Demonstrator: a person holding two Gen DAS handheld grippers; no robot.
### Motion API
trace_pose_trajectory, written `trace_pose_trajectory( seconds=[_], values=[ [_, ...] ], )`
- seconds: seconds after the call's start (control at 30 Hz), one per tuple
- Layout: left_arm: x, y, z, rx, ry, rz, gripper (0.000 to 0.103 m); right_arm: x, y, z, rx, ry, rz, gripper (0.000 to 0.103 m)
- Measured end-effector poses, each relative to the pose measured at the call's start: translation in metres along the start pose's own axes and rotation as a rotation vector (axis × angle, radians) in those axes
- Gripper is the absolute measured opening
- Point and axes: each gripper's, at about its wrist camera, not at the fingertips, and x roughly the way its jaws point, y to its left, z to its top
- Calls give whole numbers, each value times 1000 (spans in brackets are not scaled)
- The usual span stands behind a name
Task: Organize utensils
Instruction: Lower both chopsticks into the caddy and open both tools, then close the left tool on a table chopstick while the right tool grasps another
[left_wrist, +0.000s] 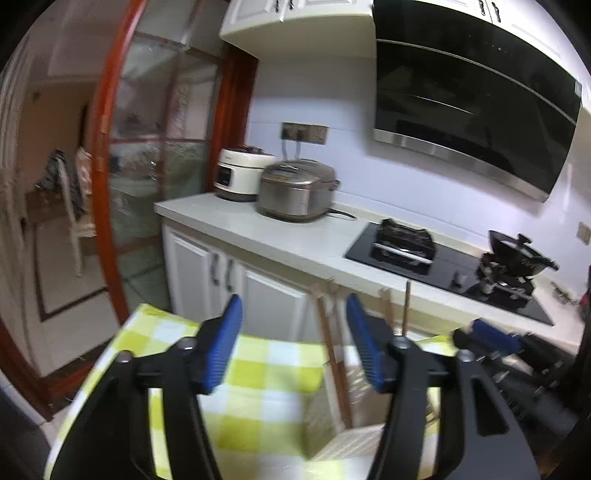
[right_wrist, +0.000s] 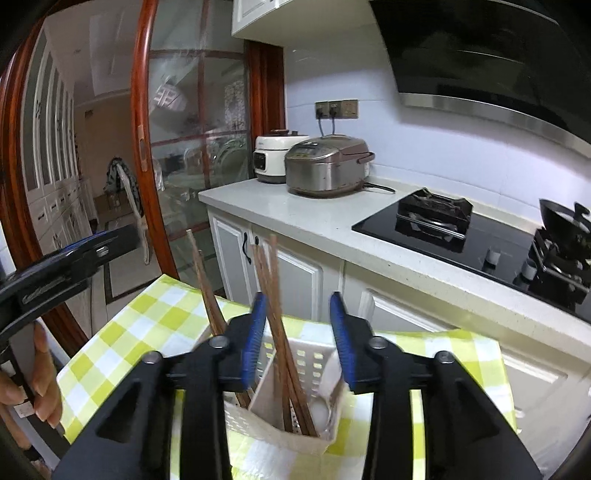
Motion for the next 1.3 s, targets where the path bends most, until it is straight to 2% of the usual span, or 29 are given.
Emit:
trace_pose_trajectory(
  seconds=[0.07, 0.17, 0.3, 0.5, 0.63, 0.87, 1.2, 1.3],
  values=[
    [-15, 9, -15, 8, -16, 52, 81, -10, -5, -13, 17, 2, -9, 36],
    [-39, 18, -46, 24, -27, 115, 97, -19, -7, -41, 46, 30, -1, 36],
    [-61, 26, -92, 42, 19, 162, 98, -25, -1, -86, 82, 89, 13, 36],
    [-84, 37, -149, -14, 118, 142, 98, -22, 23, -145, 110, 198, 41, 36],
    [-92, 35, -177, 9, 158, 145, 98, -21, 41, -171, 103, 237, 49, 36],
    [-106, 40, -200, 31, 160, 176, 98, -11, 63, -191, 74, 305, 57, 35],
    [-110, 52, -205, 28, 160, 189, 98, 5, 77, -198, 51, 373, 48, 33],
    [-110, 51, -205, 28, 163, 187, 98, 10, 84, -200, 32, 402, 37, 28]
  ],
)
